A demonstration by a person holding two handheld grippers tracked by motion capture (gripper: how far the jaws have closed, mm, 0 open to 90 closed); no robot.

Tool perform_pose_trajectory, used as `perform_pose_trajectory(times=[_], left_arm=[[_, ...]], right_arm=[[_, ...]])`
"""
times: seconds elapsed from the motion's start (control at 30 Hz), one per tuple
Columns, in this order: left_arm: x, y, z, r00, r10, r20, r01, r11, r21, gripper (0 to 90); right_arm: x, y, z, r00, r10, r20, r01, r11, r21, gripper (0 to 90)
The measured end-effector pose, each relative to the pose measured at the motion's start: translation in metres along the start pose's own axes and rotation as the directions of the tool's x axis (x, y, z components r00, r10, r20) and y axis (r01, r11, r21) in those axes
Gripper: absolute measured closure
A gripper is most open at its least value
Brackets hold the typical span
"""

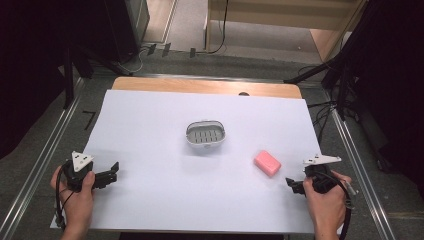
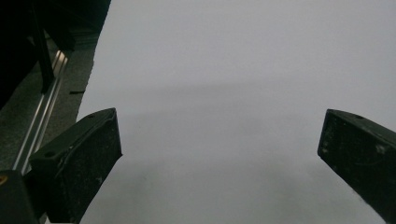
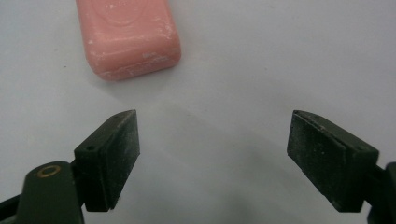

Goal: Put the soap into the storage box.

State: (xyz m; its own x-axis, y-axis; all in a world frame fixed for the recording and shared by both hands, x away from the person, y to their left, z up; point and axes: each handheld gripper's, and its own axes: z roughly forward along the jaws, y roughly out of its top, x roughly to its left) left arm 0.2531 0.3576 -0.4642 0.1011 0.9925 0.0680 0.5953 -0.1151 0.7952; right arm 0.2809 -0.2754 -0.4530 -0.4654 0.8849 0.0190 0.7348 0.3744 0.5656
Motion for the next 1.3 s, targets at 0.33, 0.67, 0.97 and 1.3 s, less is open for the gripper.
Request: perform_pose_trajectory(times=[0.33, 0.67, 0.97, 1.3], left_arm=[[0.000, 0.000, 0.000, 1.0000, 0.003, -0.001, -0.003, 1.0000, -0.001, 0.1], [0.000, 0.000, 0.000, 1.0000, 0.000, 0.001, 0.000, 1.0000, 0.001, 0.1], [0.000, 0.000, 0.000, 1.0000, -0.001, 0.002, 0.001, 1.0000, 0.000, 0.1], [0.000, 0.000, 0.000, 1.0000, -0.002, 0.002, 0.002, 1.0000, 0.001, 0.1]], right_arm=[[0.002, 0.021, 0.005, 0.9991, -0.042, -0.002, 0.042, 0.997, 0.065, 18.3], [0.006, 0.044, 0.011, 0.9963, -0.083, -0.021, 0.085, 0.990, 0.108, 18.4], [0.011, 0.059, 0.019, 0.9929, -0.106, -0.053, 0.113, 0.984, 0.141, 19.3], [0.016, 0.073, 0.024, 0.9883, -0.131, -0.077, 0.142, 0.976, 0.163, 19.8]])
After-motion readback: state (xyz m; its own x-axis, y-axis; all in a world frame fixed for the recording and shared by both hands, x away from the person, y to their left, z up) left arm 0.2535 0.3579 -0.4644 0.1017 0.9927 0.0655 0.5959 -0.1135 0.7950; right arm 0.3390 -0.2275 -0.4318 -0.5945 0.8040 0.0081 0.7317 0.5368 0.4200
